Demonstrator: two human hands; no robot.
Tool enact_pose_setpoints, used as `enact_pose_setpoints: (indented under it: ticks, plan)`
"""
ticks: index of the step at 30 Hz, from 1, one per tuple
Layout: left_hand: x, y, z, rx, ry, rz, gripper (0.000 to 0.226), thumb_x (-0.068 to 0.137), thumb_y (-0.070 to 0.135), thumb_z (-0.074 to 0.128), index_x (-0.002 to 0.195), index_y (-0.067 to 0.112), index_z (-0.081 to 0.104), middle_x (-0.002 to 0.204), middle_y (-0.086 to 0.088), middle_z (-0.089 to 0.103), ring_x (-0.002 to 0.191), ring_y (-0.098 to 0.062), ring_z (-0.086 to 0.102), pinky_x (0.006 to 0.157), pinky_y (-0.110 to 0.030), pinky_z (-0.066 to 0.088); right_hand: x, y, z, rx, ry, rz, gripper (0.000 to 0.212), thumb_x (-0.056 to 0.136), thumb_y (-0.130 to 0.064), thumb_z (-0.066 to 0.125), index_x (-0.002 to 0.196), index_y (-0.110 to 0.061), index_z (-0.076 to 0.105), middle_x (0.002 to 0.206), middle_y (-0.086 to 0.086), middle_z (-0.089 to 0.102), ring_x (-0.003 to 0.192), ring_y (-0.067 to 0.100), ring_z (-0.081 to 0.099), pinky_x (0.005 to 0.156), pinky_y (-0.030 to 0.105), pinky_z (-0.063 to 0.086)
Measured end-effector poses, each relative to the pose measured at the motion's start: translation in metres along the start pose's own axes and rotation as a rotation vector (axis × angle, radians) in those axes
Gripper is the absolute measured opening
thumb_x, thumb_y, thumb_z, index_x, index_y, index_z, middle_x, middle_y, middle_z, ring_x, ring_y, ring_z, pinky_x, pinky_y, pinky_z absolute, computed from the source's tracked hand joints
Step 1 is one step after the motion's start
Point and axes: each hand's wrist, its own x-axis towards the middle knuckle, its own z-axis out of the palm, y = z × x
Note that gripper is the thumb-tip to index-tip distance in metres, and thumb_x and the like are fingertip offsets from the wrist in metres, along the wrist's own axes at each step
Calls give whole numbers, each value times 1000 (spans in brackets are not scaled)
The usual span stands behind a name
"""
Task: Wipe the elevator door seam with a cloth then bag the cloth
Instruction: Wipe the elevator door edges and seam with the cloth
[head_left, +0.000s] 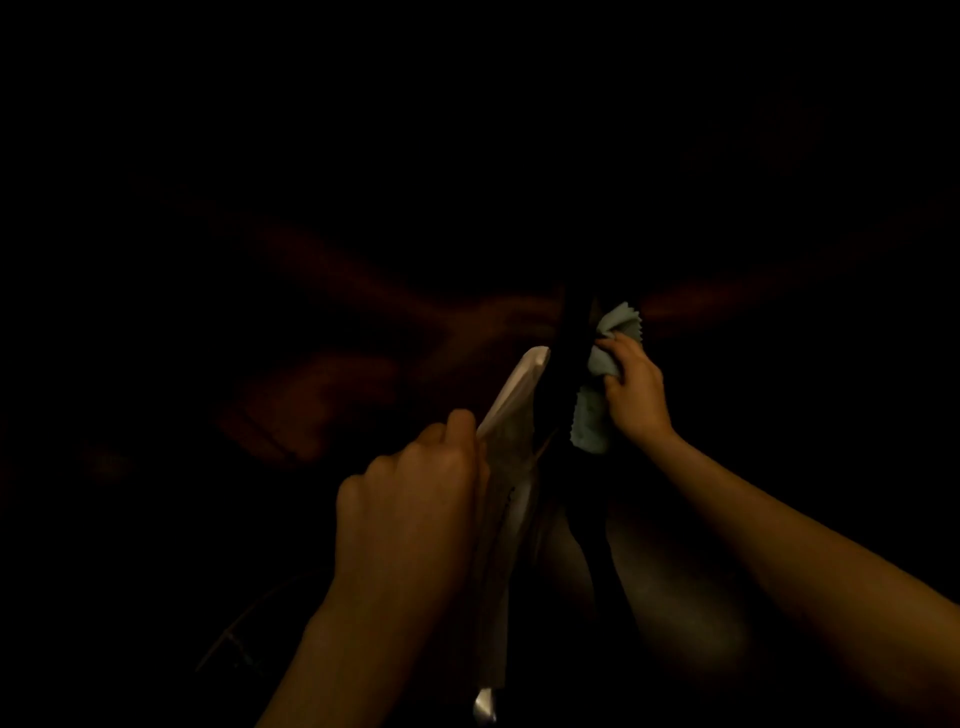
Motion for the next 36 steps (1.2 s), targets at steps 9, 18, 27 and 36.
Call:
enact_pose_setpoints:
  ticks: [9,18,27,36]
  plan:
    - [1,2,12,-30,-59,-26,12,100,37,27,99,27,35,87,11,38,69,-10,44,60,-24,33,-8,30,27,-47,-178,90,47,89,9,42,135,-1,46,147,16,38,137,31,33,114,35,22]
    - [6,5,19,-24,-72,-48,16,100,40,26,89,28,24,86,12,37,68,-8,42,54,-21,27,-10,48,45,-75,-324,172,49,90,9,37,138,-3,44,150,14,33,138,30,30,115,39,24]
    - [9,5,25,-51,-56,-44,13,99,40,27,99,29,35,79,11,34,68,-8,44,61,-23,34,-17,50,53,1,-310,190,50,92,9,33,139,-4,42,150,12,34,138,27,30,113,31,22]
    - [7,5,27,-34,-57,-46,14,99,41,27,103,30,35,79,11,34,68,-7,46,61,-21,36,-19,49,63,-13,-283,178,51,92,6,34,142,-5,37,149,14,34,135,29,34,111,36,29]
